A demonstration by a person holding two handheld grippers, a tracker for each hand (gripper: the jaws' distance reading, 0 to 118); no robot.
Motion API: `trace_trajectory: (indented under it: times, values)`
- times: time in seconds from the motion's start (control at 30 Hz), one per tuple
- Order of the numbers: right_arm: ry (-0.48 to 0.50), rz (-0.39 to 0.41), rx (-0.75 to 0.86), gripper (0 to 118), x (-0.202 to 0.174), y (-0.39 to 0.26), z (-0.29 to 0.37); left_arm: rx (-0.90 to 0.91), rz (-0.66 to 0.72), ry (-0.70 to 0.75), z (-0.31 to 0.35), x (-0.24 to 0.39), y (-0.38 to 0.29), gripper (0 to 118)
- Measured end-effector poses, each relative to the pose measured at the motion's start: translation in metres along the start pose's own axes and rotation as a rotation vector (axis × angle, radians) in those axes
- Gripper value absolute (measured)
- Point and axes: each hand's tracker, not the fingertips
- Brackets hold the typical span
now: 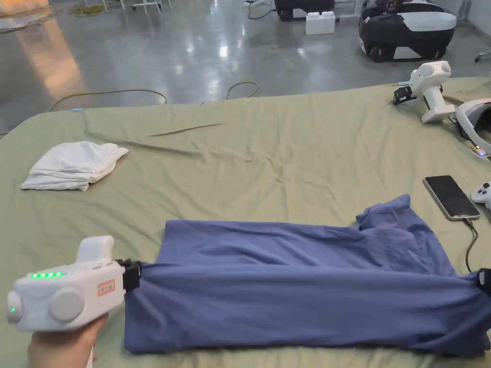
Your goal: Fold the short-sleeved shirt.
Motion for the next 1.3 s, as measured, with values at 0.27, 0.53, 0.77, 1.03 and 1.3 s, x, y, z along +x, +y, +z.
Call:
trace_trajectory:
  times: [0.27,0.53,0.77,1.03,1.3]
  values:
    - [-0.028,0.024,-0.066,80,-0.004,-0.012,-0.015,-0.069,0.08,-0.097,-0.016,-0.008,-0.006,81]
    - [0.123,0.133,0.282,80,-0.017,-0.053,0.133,0.468,0.002,-0.054,0.185,0.013,-0.034,80]
    - [0.164,0.298,0.625,71,-0.071,-0.087,0.274,0.717,-0.189,0.183,0.319,0.063,-0.072,79]
    - [0.195,0.351,0.704,0,-0.095,-0.085,0.31,0.832,-0.209,0.028,0.373,0.1,-0.104,0]
    - [0.228,0.324,0.701,0,-0.094,-0.084,0.305,0.797,-0.162,-0.024,0.366,0.104,-0.095,0]
